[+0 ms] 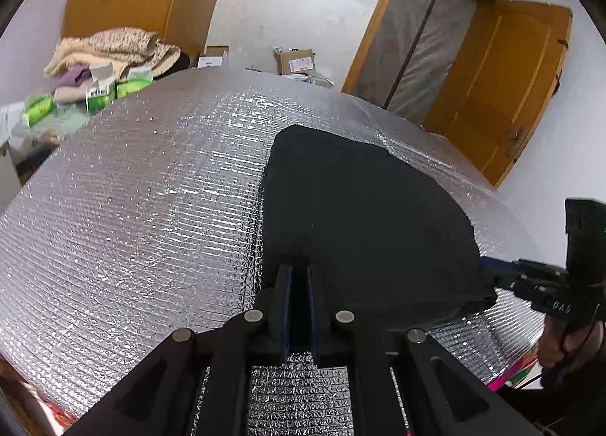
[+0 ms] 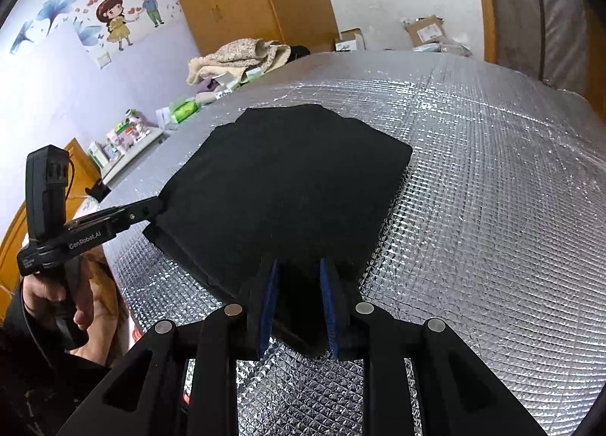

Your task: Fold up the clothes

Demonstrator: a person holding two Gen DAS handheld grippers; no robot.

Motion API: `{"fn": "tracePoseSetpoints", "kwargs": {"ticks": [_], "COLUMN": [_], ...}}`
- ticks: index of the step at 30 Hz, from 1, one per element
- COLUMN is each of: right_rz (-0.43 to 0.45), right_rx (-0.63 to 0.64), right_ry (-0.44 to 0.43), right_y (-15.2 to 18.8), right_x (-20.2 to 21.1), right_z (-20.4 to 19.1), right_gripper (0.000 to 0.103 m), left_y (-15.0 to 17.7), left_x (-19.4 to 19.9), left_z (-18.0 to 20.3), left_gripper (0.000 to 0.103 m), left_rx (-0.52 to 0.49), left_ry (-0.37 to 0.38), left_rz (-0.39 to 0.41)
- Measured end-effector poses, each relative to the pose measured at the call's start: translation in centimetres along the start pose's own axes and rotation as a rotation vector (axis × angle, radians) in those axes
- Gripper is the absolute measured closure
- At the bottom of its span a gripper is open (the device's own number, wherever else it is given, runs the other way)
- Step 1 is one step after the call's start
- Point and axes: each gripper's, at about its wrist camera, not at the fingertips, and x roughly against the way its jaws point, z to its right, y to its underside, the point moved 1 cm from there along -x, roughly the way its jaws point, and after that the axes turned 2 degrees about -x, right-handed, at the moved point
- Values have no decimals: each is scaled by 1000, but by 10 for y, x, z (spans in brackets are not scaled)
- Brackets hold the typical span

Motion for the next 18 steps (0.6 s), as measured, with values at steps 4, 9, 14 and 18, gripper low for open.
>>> {"fn": "tracePoseSetpoints", "kwargs": {"ticks": [4,9,14,18], "right_rz": [1,17,6,8], "right_rx": [6,14,16,19], "right_ry": [9,27,37,40], "right_y": [-4,-14,-19,-26], "right_x": [2,1,-7,-9], "right_z": [-3,-4,-5,-5], "right_gripper": [79,79,79,79], "left_y": [-6,-15,-8,-14], "left_x": [5,-2,-9,-8], "left_z": [2,2,-2,-2], "left_gripper": [96,96,96,96], "left_rx": [-4,-7,-5,3], "left_ry": [-5,-7,-1,8], "left_rz": [18,19,12,9]}}
